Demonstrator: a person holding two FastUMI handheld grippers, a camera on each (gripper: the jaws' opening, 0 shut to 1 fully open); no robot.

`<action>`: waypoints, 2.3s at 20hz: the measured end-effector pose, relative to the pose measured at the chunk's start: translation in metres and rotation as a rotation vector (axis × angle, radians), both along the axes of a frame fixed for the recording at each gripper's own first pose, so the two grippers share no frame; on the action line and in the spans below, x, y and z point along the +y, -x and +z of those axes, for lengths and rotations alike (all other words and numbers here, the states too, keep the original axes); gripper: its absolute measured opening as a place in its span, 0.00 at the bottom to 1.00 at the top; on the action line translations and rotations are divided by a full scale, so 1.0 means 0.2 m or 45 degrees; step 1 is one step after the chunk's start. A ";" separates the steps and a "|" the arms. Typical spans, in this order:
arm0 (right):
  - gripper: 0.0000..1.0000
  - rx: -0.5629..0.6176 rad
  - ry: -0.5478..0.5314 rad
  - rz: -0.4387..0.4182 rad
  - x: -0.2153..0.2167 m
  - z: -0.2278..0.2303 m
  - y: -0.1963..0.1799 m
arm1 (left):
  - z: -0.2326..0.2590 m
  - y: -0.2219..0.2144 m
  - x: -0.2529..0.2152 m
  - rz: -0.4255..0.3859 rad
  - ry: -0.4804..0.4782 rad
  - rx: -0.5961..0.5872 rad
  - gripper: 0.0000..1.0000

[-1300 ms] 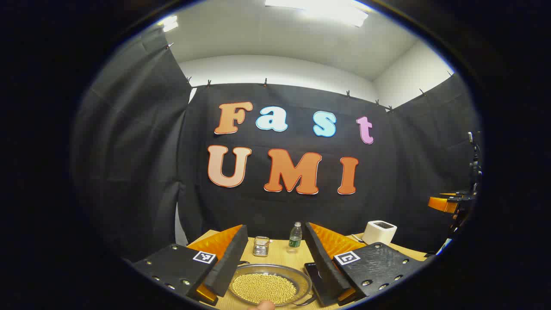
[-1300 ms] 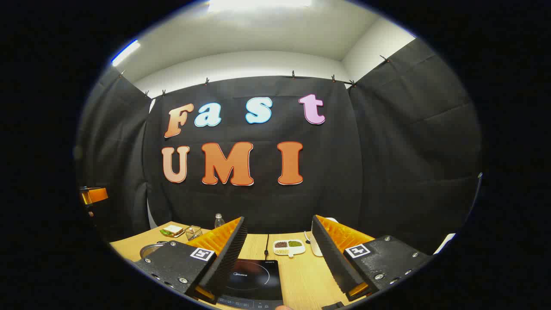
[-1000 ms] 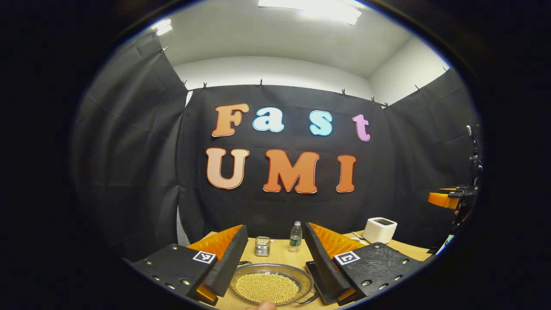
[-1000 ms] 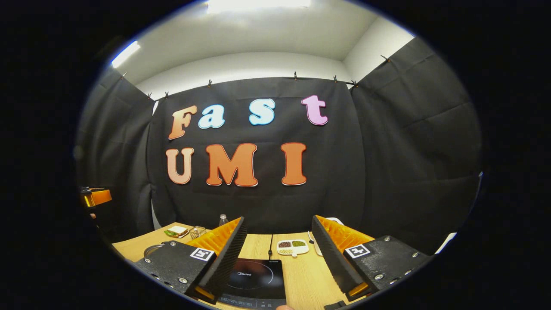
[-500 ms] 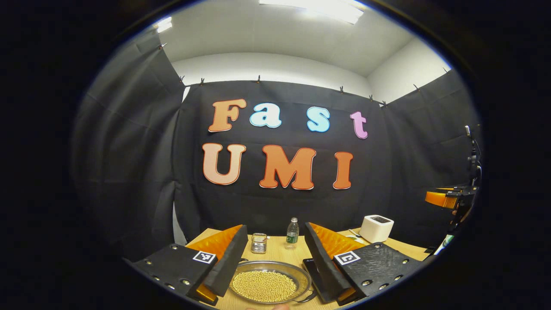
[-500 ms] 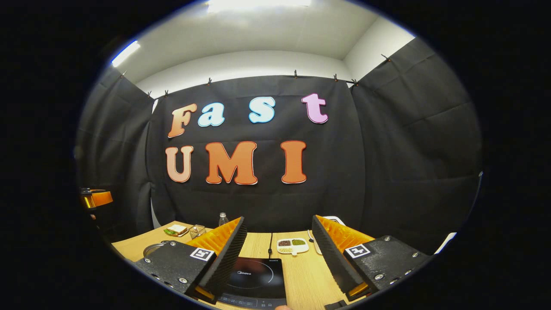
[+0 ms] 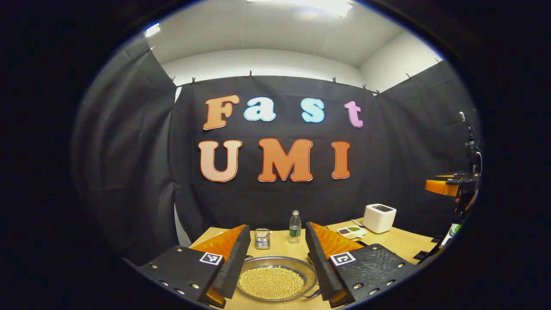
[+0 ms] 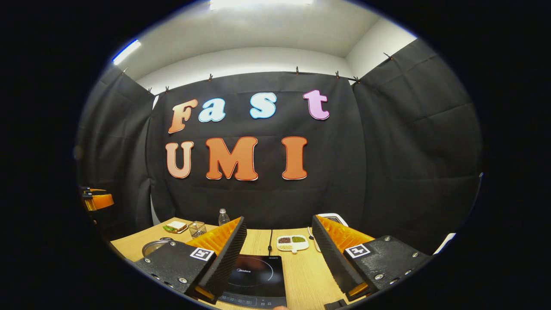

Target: First push the handle of the pot to place it horizontally, then grasp the pot with both hands and set it on the induction cooktop.

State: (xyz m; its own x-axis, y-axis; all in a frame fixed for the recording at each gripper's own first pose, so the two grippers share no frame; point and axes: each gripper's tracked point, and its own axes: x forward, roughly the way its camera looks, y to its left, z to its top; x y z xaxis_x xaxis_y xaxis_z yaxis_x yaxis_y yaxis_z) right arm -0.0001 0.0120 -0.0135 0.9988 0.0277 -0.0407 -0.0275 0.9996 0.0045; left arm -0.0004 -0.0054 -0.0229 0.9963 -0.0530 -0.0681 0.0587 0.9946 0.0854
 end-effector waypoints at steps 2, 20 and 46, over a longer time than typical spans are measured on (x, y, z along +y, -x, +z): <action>0.95 0.005 0.003 0.004 0.01 -0.01 0.00 | -0.03 0.00 -0.01 -0.020 0.001 0.011 0.59; 0.95 0.024 0.009 0.027 0.09 -0.06 -0.02 | -0.58 0.06 0.05 -0.035 0.080 0.309 0.02; 0.95 0.074 0.023 0.052 0.14 -0.17 -0.01 | -1.48 0.35 -0.13 -0.148 0.089 0.883 0.03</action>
